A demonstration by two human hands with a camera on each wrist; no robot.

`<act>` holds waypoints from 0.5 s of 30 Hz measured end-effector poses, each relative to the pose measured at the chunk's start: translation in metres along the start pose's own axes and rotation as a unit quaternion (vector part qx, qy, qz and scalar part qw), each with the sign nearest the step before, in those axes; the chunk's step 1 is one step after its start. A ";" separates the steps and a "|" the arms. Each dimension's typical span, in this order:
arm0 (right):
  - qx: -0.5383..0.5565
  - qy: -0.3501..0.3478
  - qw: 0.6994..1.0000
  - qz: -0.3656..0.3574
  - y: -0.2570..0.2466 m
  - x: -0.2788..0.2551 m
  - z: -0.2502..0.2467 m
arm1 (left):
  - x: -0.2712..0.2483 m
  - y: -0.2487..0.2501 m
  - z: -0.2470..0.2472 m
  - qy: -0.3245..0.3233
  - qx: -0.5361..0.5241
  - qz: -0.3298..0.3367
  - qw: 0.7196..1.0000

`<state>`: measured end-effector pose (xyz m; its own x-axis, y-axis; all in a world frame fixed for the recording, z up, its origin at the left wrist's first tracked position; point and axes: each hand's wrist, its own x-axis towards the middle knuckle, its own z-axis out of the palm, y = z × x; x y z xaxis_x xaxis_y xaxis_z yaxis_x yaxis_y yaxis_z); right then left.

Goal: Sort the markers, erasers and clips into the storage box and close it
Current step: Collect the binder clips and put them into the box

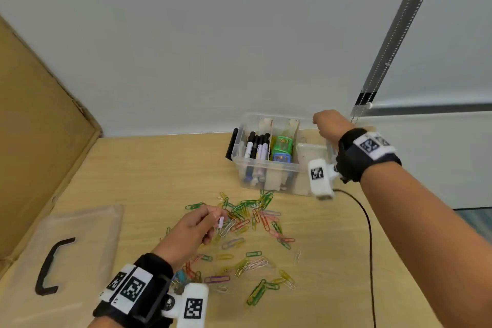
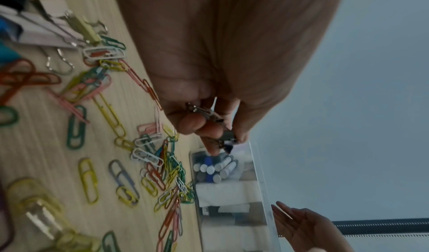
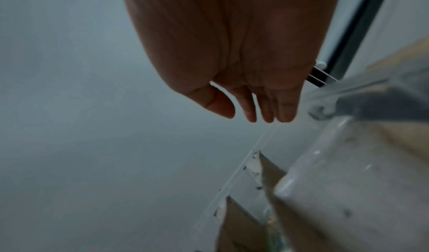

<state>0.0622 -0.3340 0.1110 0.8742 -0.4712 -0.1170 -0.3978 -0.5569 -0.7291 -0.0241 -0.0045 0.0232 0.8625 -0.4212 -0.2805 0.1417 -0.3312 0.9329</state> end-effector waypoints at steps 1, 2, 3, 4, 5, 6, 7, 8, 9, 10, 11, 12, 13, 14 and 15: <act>-0.011 0.006 1.000 -0.025 0.008 -0.007 0.001 | 0.001 0.001 0.003 -0.004 0.005 0.000 1.000; -0.034 0.024 0.998 -0.055 0.020 -0.015 0.003 | 0.002 0.004 0.006 -0.007 0.010 0.003 1.000; -0.050 0.048 0.995 -0.078 0.035 -0.023 0.008 | 0.004 0.009 0.010 -0.009 0.015 0.008 1.000; -0.088 0.066 0.989 -0.100 0.050 -0.032 0.013 | 0.008 0.016 0.013 -0.013 0.022 0.017 1.000; -0.137 0.072 0.980 -0.126 0.066 -0.040 0.019 | 0.014 0.025 0.019 -0.018 0.033 0.029 0.999; -0.174 0.070 0.972 -0.145 0.078 -0.047 0.026 | 0.020 0.036 0.023 -0.022 0.054 0.042 0.997; -0.182 0.069 0.969 -0.152 0.088 -0.050 0.032 | 0.028 0.050 0.031 -0.027 0.084 0.057 0.994; -0.180 0.076 0.968 -0.161 0.095 -0.053 0.037 | 0.037 0.064 0.040 -0.034 0.124 0.075 0.989; -0.166 0.085 0.968 -0.168 0.099 -0.056 0.042 | 0.046 0.079 0.050 -0.042 0.176 0.094 0.979; -0.151 0.098 0.969 -0.171 0.101 -0.057 0.046 | 0.056 0.094 0.062 -0.050 0.235 0.118 0.963; -0.138 0.111 0.968 -0.177 0.102 -0.057 0.049 | 0.067 0.107 0.074 -0.054 0.295 0.142 0.943; -0.129 0.120 0.968 -0.181 0.104 -0.057 0.051 | 0.079 0.118 0.086 -0.054 0.340 0.159 0.925; -0.122 0.126 0.967 -0.183 0.105 -0.056 0.052 | 0.093 0.129 0.097 -0.053 0.364 0.167 0.915; -0.123 0.128 0.967 -0.185 0.105 -0.055 0.053 | 0.107 0.139 0.106 -0.052 0.372 0.168 0.911; -0.123 0.128 0.966 -0.185 0.106 -0.055 0.054 | 0.123 0.148 0.114 -0.047 0.375 0.169 0.910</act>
<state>-0.0131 -0.3302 0.0043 0.8843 -0.3444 0.3152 -0.1523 -0.8511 -0.5024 0.0478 -0.2019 0.1011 0.7445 -0.6651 -0.0580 -0.5258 -0.6377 0.5629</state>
